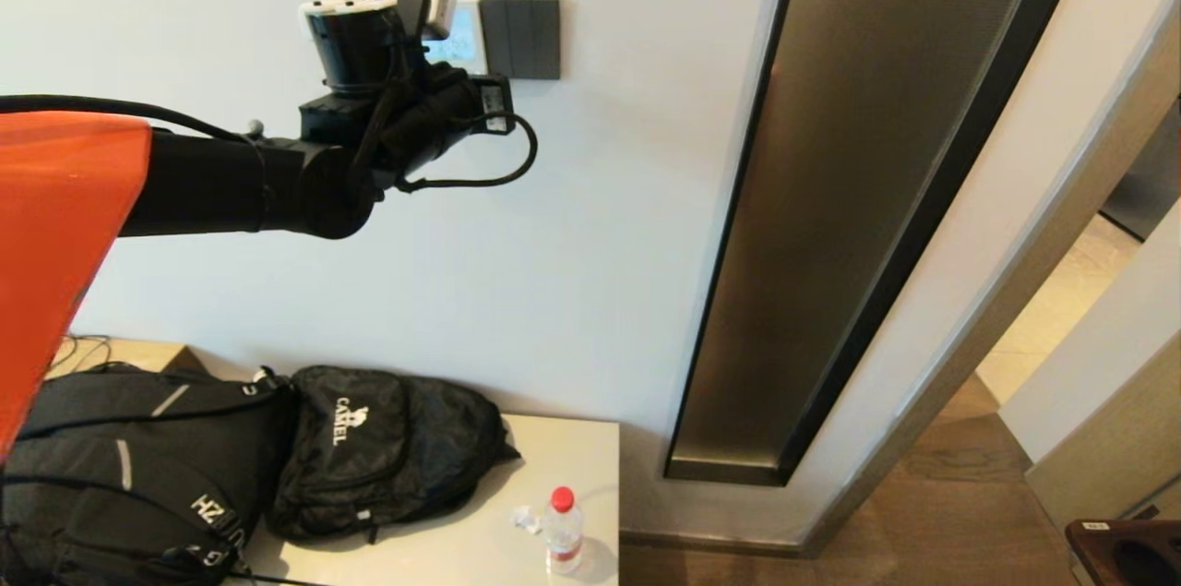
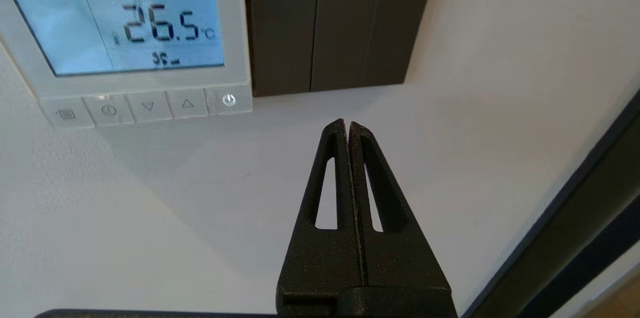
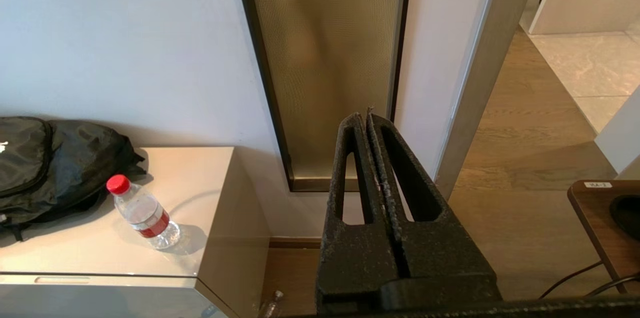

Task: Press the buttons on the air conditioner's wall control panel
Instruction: Turn off the central air conditioner

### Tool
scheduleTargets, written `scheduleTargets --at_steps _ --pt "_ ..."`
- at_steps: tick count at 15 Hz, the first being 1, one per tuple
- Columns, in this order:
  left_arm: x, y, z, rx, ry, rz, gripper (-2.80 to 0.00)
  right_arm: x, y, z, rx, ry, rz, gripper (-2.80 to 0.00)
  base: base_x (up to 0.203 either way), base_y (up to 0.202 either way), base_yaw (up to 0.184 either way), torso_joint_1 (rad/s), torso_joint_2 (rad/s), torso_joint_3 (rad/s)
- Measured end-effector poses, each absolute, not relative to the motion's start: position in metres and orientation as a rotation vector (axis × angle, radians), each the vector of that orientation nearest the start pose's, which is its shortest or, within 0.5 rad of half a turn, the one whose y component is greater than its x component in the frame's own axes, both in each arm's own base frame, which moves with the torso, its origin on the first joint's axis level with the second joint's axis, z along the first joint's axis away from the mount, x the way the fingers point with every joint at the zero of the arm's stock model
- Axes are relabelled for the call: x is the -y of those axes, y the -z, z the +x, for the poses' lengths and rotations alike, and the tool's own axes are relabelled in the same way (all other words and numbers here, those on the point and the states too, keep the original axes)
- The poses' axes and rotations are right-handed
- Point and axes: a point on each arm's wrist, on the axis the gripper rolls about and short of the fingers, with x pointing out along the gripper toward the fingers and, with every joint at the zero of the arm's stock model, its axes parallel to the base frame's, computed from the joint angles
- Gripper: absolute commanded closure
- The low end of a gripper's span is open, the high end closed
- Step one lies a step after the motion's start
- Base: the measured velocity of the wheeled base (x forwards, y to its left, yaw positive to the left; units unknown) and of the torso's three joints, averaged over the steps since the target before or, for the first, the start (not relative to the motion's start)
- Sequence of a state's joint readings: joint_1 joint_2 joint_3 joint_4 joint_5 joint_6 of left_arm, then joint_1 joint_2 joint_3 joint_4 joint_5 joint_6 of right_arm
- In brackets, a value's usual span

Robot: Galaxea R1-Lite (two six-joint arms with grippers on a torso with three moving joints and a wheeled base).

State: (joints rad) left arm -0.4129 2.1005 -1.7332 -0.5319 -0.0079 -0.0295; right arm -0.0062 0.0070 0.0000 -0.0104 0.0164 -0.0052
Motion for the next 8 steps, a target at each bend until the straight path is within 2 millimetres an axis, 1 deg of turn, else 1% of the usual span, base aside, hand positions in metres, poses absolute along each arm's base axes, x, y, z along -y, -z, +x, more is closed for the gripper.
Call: scheduleTargets --at_steps 3,8 --pt "0.17 -0.284 0.418 0.16 0.391 -0.059 0.0 -0.001 -0.077 -0.022 0.003 -0.01 -0.005 0.0 0.0 0.0 0.0 0.0 0.0 0.0" --pt "0.163 -0.28 0.43 0.159 0.368 -0.056 0.0 -0.001 -0.077 -0.022 0.003 -0.01 -0.006 0.0 0.0 0.0 0.0 0.0 0.0 0.0"
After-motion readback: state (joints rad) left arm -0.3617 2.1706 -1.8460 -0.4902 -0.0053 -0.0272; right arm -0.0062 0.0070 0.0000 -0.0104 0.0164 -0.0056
